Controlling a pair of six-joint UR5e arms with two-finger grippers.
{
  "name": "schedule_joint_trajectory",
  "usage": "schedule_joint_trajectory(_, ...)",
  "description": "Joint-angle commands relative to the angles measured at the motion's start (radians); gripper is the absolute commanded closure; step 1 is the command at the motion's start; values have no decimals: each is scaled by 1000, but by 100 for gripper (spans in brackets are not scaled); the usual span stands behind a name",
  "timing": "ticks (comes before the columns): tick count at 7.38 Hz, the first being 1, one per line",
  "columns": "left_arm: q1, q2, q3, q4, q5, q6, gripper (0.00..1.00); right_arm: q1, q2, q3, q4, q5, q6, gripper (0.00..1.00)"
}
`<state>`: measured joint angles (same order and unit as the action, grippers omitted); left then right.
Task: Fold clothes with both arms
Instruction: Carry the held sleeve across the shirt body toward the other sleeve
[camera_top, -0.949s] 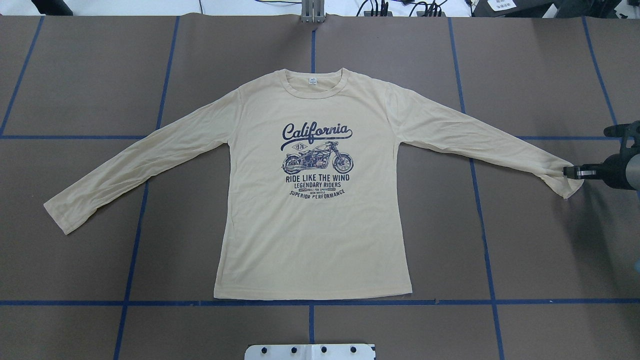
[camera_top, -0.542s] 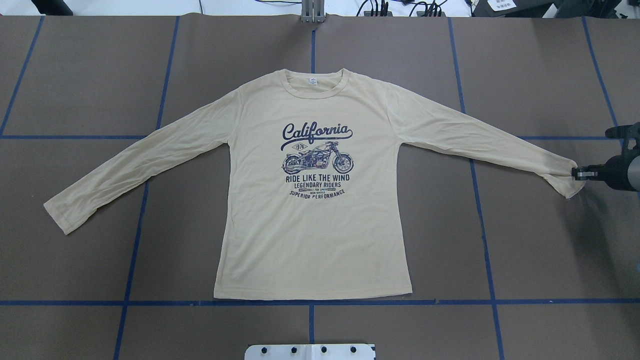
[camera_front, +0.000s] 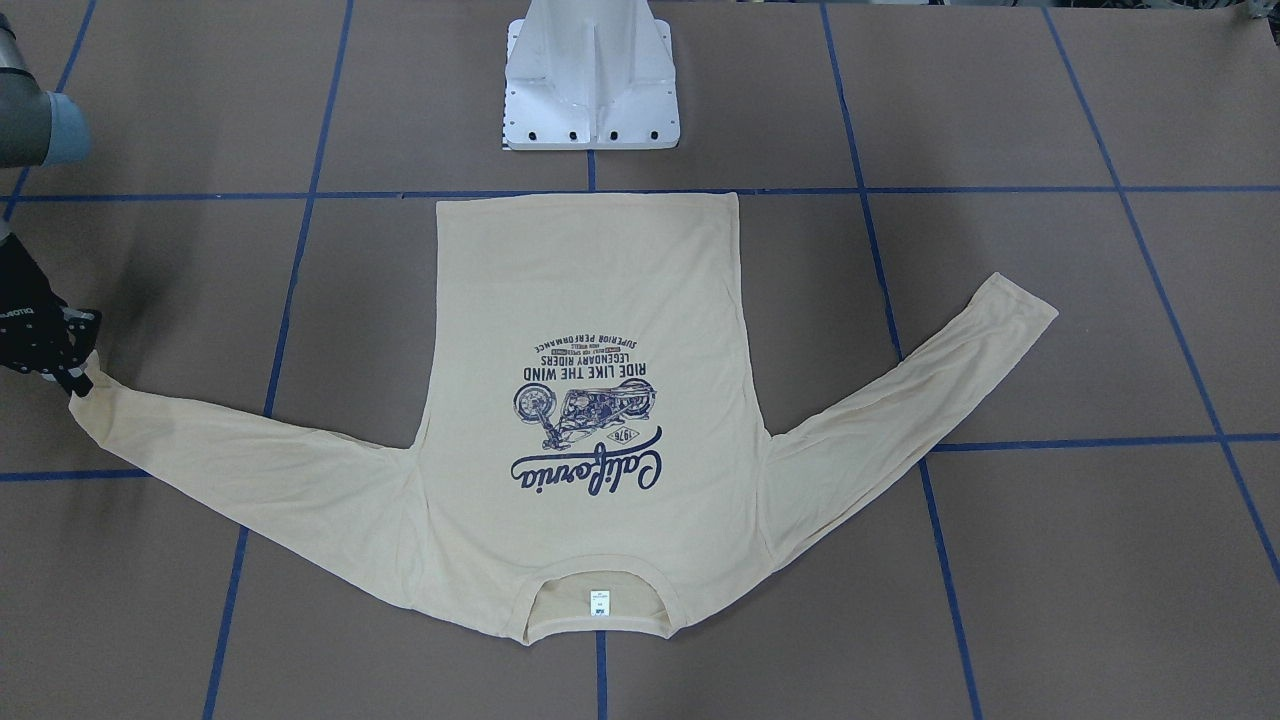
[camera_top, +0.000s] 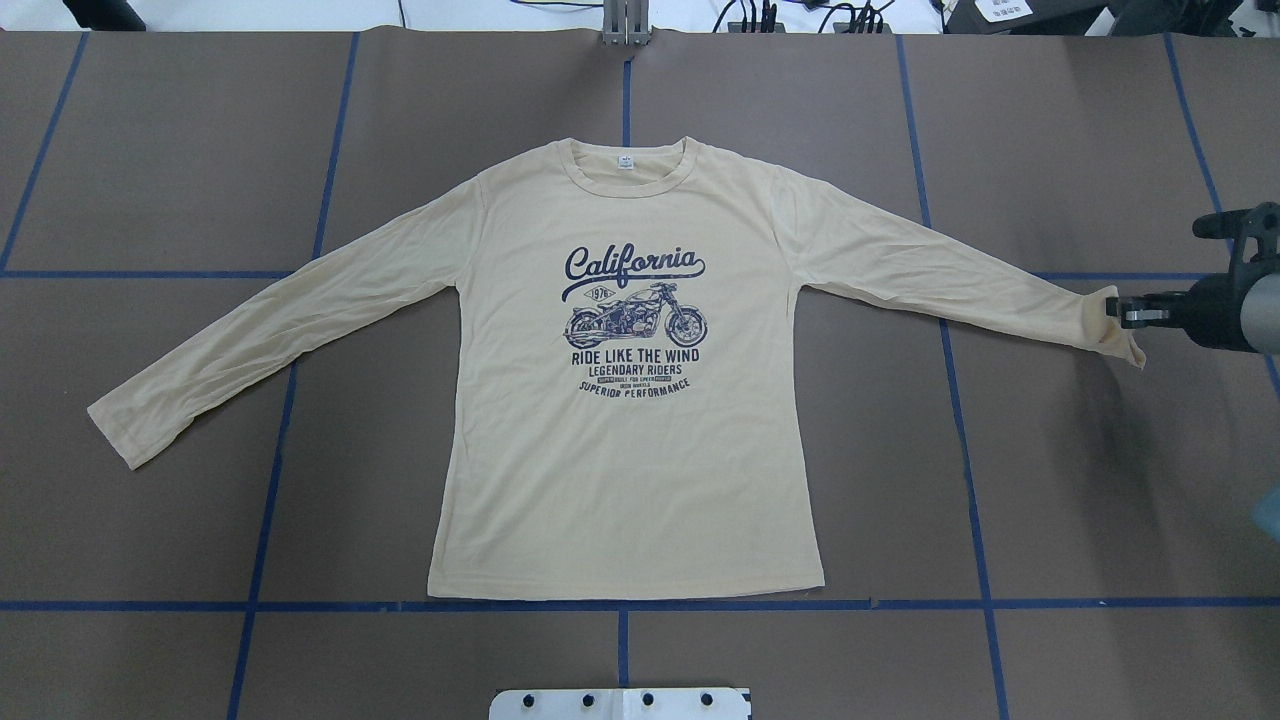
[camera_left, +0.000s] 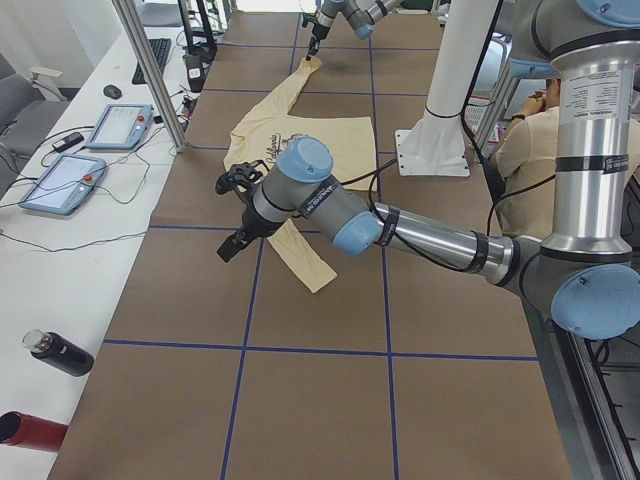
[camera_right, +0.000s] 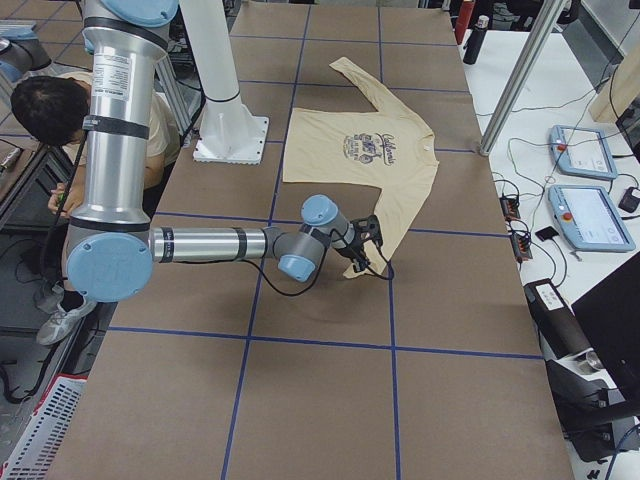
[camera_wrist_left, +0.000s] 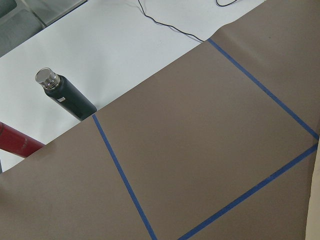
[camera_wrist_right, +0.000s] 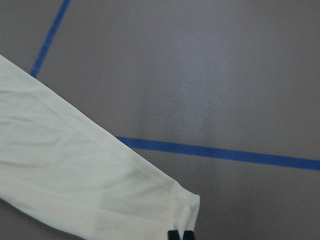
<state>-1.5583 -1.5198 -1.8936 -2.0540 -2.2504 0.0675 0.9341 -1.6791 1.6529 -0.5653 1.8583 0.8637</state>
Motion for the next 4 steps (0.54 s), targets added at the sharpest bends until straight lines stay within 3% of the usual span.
schedule_joint_trajectory(1, 0, 0, 2, 0, 0, 0, 0, 5, 159, 146, -260, -8, 11, 100)
schedule_joint_trajectory(3, 1, 0, 2, 0, -2, 0, 0, -29, 403, 153, -456, -51, 151, 100)
schedule_joint_trajectory(4, 0, 0, 2, 0, 0, 0, 0, -104, 523, 140, -550, -148, 226, 100)
